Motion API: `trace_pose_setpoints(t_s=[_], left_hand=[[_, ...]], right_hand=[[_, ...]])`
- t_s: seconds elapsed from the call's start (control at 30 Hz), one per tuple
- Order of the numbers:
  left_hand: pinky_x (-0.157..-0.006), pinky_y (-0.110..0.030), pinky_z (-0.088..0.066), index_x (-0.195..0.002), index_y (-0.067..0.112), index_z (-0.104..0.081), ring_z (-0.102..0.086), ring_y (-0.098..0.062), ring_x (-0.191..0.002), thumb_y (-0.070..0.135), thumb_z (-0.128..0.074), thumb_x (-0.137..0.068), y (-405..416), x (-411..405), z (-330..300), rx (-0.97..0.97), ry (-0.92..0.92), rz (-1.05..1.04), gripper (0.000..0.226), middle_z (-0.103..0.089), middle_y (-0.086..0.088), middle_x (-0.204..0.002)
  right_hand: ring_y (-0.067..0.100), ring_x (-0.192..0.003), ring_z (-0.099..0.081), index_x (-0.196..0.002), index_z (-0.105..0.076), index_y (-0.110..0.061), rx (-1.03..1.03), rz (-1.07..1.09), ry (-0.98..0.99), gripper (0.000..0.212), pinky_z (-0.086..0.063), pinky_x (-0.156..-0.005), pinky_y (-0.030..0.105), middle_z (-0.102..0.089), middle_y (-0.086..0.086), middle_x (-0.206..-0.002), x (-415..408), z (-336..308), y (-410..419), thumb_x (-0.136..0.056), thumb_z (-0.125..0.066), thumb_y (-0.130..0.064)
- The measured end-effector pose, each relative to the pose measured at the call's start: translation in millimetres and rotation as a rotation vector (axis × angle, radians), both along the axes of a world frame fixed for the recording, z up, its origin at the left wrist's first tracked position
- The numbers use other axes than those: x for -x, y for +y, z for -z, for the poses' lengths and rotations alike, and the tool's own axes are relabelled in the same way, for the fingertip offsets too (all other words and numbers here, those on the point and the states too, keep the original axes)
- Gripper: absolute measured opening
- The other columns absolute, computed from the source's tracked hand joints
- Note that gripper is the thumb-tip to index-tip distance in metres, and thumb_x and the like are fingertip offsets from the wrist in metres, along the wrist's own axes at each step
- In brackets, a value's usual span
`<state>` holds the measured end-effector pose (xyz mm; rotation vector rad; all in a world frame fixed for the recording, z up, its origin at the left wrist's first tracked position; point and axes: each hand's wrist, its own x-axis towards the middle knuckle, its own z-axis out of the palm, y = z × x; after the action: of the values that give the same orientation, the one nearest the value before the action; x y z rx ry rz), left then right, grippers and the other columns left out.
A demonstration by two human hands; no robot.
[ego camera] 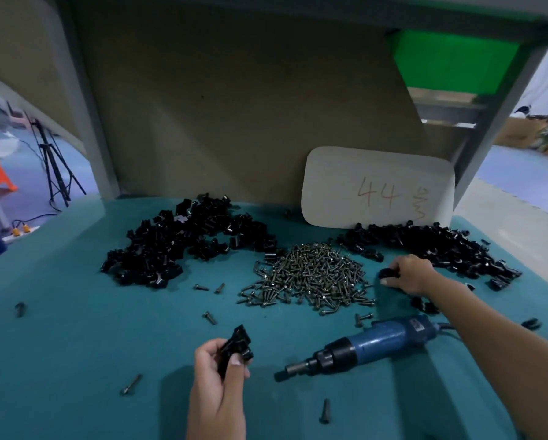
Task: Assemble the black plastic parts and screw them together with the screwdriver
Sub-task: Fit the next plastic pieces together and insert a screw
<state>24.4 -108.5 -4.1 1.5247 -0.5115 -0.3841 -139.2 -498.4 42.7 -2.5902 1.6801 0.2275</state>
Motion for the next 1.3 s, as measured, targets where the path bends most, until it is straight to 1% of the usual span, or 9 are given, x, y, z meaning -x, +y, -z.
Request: trace_pose_setpoints(t_s=[0.1,0.17,0.23,0.33,0.5,0.67,0.9,1.03,1.3], left_hand=[[-0.076,-0.048,-0.048,-0.104,0.027,-0.051,-0.062,-0.01,-0.07,0.01,-0.048,-0.102,0,0,3,0.004,-0.007,0.034,0.017,-0.071,0.01,-0.083],[-0.076,-0.047,-0.047,-0.104,0.028,-0.052,-0.06,-0.018,-0.074,0.01,-0.046,-0.103,0,0,3,0.023,0.005,0.052,0.02,-0.069,0.01,-0.079],[-0.073,-0.045,-0.045,-0.103,0.036,-0.057,-0.058,-0.022,-0.074,0.018,-0.048,-0.102,2,2,1,0.067,0.031,0.069,0.02,-0.068,0.011,-0.077],[-0.078,-0.038,-0.045,-0.099,0.052,-0.061,-0.06,-0.007,-0.075,0.031,-0.045,-0.085,6,4,-3,0.101,0.018,0.135,0.03,-0.069,0.016,-0.086],[-0.077,-0.014,-0.045,-0.108,0.048,-0.061,-0.06,-0.002,-0.083,0.04,-0.05,-0.089,15,7,-5,0.179,-0.096,0.259,0.024,-0.067,0.017,-0.098],[-0.082,-0.014,-0.046,-0.12,0.046,-0.057,-0.061,-0.004,-0.093,0.047,-0.054,-0.09,14,7,-1,0.182,-0.17,0.34,0.03,-0.065,0.014,-0.103],[-0.085,-0.016,-0.047,-0.123,0.048,-0.058,-0.063,-0.004,-0.097,0.052,-0.061,-0.089,12,7,-1,0.154,-0.184,0.353,0.034,-0.068,0.017,-0.109],[-0.092,-0.015,-0.046,-0.126,0.049,-0.06,-0.064,-0.004,-0.113,0.072,-0.061,-0.084,12,7,-1,0.12,-0.157,0.393,0.048,-0.068,0.017,-0.123],[-0.077,-0.015,-0.048,-0.136,0.055,-0.051,-0.06,-0.004,-0.082,0.054,-0.048,-0.096,10,7,2,0.137,-0.144,0.407,0.04,-0.064,0.018,-0.093]], right_hand=[[0.026,-0.121,-0.047,-0.132,-0.057,-0.021,0.098,-0.033,-0.087,0.046,-0.038,-0.103,0.038,-0.055,0.005,-0.128,-1,-13,24,-0.098,-0.054,-0.052],[0.02,-0.111,-0.058,-0.127,-0.059,-0.019,0.091,-0.083,-0.425,0.049,-0.048,-0.09,0.029,-0.063,-0.002,-0.115,-8,-31,64,-0.093,-0.056,-0.054],[0.005,-0.087,-0.065,-0.114,-0.064,-0.026,-0.11,-0.201,-0.846,0.05,-0.052,-0.07,0.017,-0.069,-0.014,-0.094,-12,-46,131,-0.081,-0.057,-0.064],[0.005,-0.07,-0.065,-0.108,-0.073,-0.037,-0.644,-0.255,-1.246,0.051,-0.053,-0.062,0.017,-0.074,-0.001,-0.091,-11,-35,244,-0.072,-0.069,-0.072],[0.017,-0.066,-0.063,-0.1,-0.074,-0.01,-1.099,-0.084,-1.634,0.03,-0.047,-0.051,0.025,-0.074,0.017,-0.097,-28,4,316,-0.076,-0.081,-0.027],[0.015,-0.066,-0.064,-0.11,-0.064,-0.005,-0.899,-0.074,-1.659,0.048,-0.05,-0.056,0.023,-0.074,0.012,-0.096,-24,10,310,-0.073,-0.075,-0.034],[0.011,-0.064,-0.059,-0.119,-0.068,-0.043,-0.744,-0.17,-1.533,0.036,-0.051,-0.057,0.023,-0.06,-0.006,-0.079,-19,12,310,-0.083,-0.066,-0.04],[0.011,-0.063,-0.053,-0.12,-0.069,-0.042,-0.866,-0.108,-1.558,0.04,-0.046,-0.055,0.023,-0.061,-0.004,-0.079,-20,9,311,-0.082,-0.061,-0.052],[0.012,-0.065,-0.055,-0.118,-0.069,-0.029,-1.166,-0.002,-1.675,0.034,-0.042,-0.054,0.024,-0.064,0.002,-0.083,-17,7,306,-0.085,-0.065,-0.035]])
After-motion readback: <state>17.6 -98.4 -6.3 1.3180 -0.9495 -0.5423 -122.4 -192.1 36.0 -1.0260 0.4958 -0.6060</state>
